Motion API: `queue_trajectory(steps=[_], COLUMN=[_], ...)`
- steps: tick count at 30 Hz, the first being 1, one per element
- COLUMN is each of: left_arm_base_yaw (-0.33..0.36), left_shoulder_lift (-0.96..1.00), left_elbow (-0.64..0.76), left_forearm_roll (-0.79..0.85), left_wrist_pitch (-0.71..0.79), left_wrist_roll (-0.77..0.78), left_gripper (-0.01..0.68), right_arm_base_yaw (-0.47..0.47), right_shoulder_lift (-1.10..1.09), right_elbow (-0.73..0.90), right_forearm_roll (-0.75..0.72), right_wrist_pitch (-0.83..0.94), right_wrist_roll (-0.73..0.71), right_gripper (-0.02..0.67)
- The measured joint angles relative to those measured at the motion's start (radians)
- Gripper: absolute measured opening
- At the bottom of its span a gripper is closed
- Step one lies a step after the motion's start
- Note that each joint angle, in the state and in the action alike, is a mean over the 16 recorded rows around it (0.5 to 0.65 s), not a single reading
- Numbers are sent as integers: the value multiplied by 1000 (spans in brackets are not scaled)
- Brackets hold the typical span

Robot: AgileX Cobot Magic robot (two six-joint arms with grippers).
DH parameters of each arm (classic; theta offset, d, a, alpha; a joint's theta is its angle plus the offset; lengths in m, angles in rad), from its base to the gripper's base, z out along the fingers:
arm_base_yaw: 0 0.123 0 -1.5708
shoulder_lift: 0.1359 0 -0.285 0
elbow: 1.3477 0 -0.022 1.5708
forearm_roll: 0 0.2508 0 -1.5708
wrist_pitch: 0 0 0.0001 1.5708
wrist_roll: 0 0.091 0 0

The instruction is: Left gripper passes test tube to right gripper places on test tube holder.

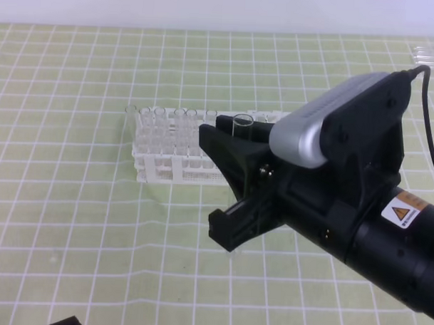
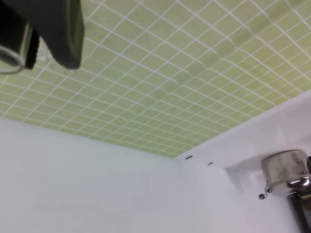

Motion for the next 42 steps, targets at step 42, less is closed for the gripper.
queue_trajectory(steps=[42], left_arm_base_yaw=[0], left_shoulder_lift=[2], left_elbow=[5], left_forearm_roll=[1], left_wrist_pitch=[90], left_wrist_roll=[1], left_gripper=[0], right_arm_base_yaw=[-72], right_shoulder_lift=[151], right_elbow=[0], right_forearm_roll=[-7], right_wrist_pitch=[-348], right_wrist_roll=[-51], right_gripper=[8])
